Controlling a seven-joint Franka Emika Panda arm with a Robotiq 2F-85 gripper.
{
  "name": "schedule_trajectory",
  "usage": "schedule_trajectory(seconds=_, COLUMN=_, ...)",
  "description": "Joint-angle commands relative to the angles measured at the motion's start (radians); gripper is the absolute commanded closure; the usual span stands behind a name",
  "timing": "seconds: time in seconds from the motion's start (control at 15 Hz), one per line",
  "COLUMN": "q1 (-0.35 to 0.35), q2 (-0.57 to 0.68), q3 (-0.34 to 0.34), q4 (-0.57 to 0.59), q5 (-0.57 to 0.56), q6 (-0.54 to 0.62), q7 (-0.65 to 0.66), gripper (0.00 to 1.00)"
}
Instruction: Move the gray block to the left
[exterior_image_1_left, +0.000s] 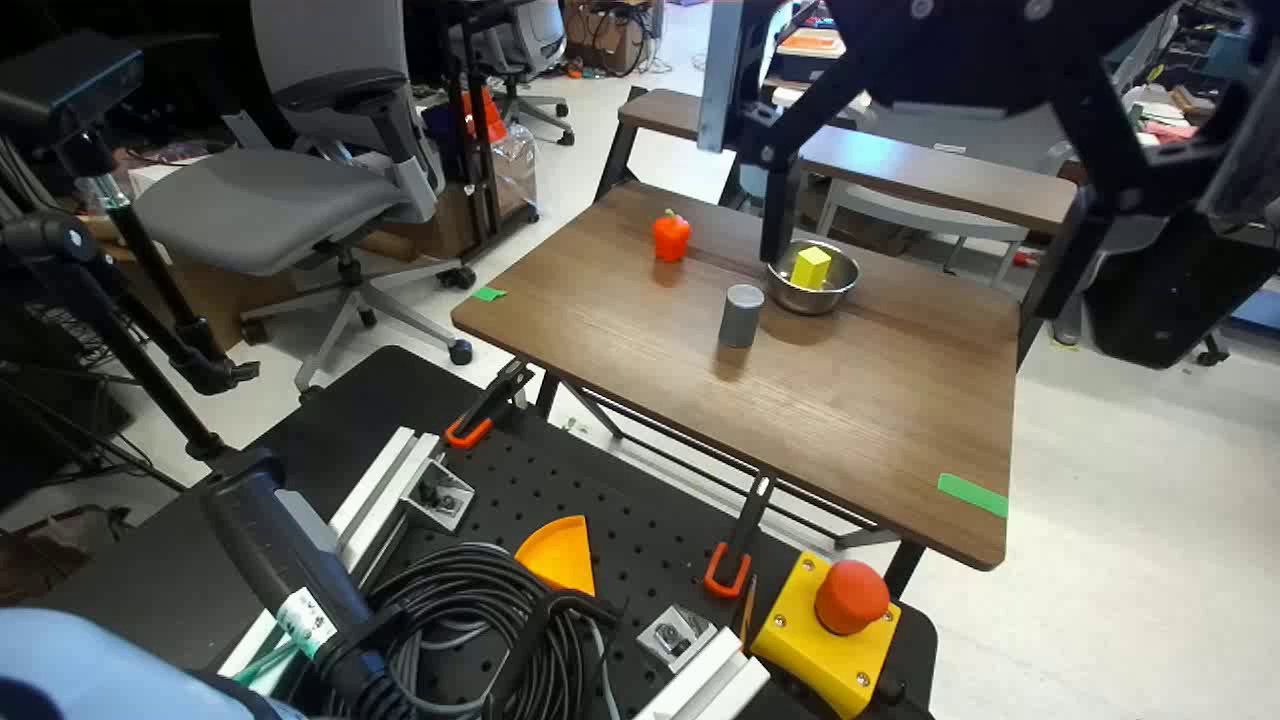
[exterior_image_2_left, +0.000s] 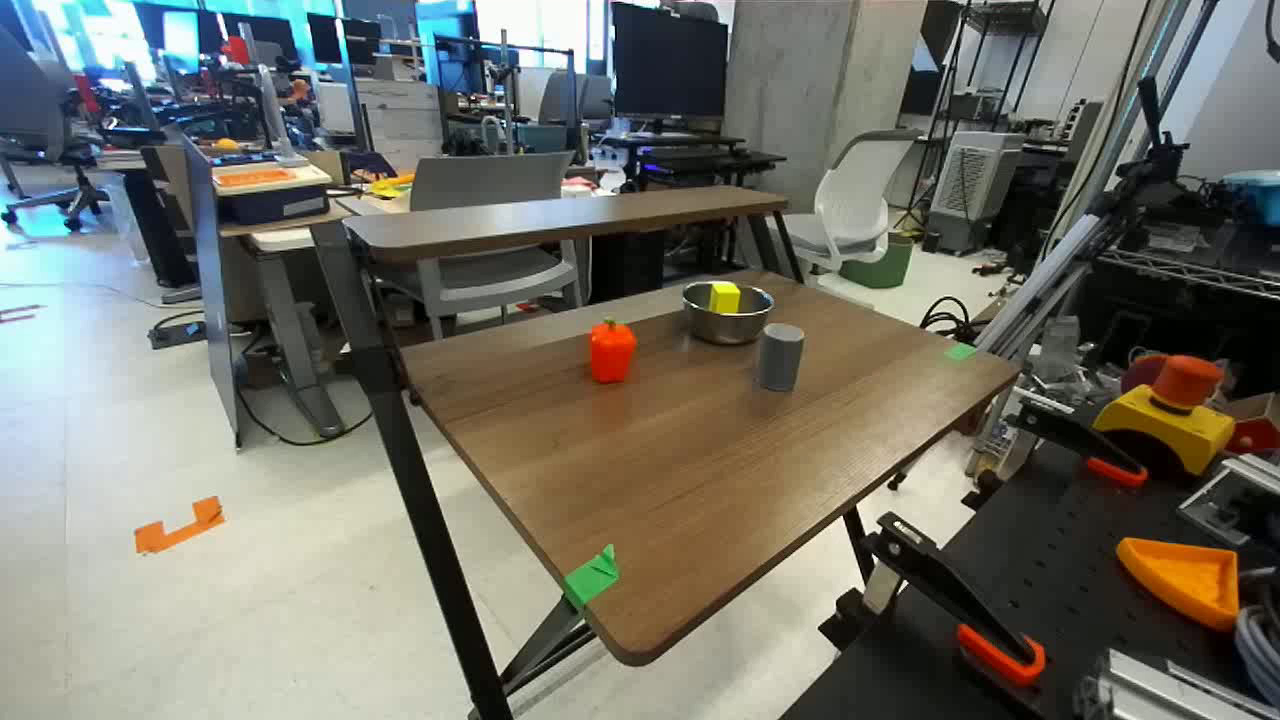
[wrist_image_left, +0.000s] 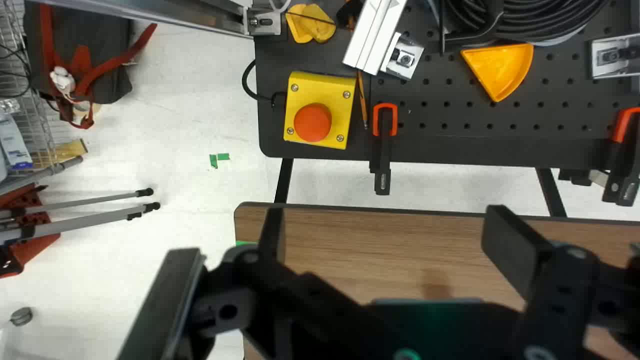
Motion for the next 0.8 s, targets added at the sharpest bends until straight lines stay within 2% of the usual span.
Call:
schedule_trajectory(seconds=0.0, q1=0.006, q2=0.000, q3=-0.005, q4=-0.005, q5=-0.004, q6=-0.004, q7=0.004, gripper=0.00)
schedule_trajectory(seconds=0.73, q1=0.013, q2=0.020, q3=-0.005, q4=0.004, q5=0.004, q6=-0.006, q7=0.004, gripper=0.00)
